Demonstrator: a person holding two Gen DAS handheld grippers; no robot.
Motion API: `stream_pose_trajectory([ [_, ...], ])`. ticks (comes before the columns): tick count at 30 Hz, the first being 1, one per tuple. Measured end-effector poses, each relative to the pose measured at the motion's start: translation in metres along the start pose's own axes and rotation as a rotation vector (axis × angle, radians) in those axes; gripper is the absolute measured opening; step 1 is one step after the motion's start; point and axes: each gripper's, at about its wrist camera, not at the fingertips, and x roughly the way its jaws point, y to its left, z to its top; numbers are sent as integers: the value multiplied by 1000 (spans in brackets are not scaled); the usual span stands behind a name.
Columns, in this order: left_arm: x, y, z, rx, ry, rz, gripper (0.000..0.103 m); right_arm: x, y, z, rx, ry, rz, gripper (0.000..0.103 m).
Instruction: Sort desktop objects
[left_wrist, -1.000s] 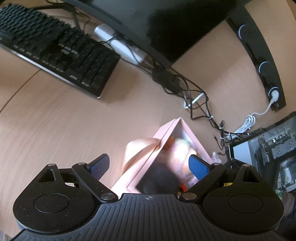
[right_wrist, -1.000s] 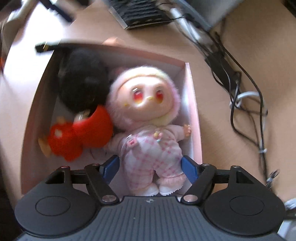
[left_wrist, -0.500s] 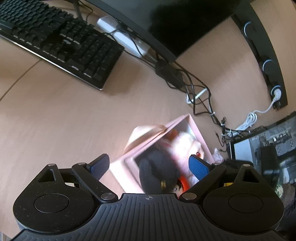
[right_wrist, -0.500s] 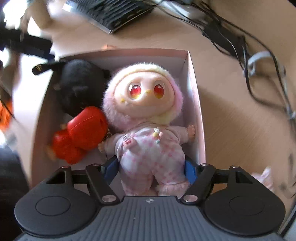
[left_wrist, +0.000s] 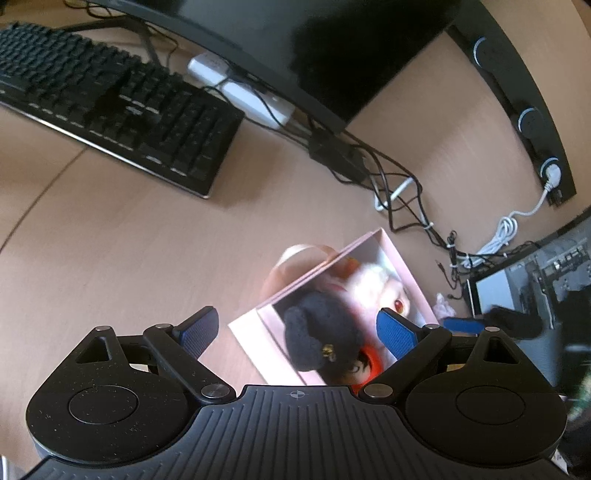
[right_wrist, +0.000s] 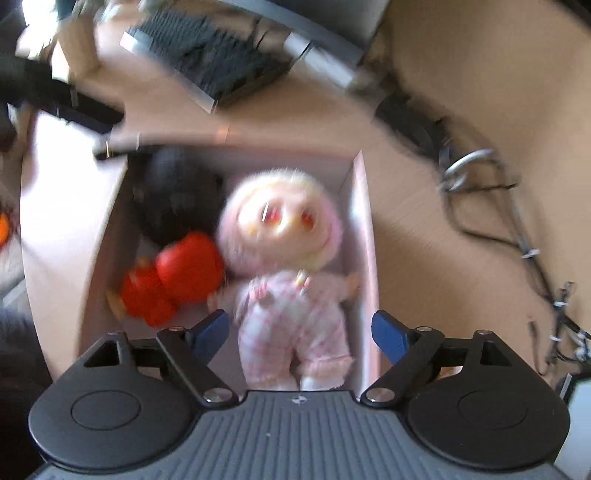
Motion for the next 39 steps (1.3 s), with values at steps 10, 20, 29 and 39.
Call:
stream_pose_trajectory([
  [10, -10, 11, -6, -40, -25, -24, 96, 40, 6, -3, 483, 133, 323, 60],
  [20, -22, 31, -11, -89, -52, -15, 96, 7, 30, -9, 225, 166, 336, 46],
  [29, -19, 36, -14, -108, -49, -19, 96, -22, 40, -2, -52, 97, 212, 66],
  [39, -15, 30, -16, -107, -44, -14, 96, 7, 16, -11, -85, 92, 3, 78],
])
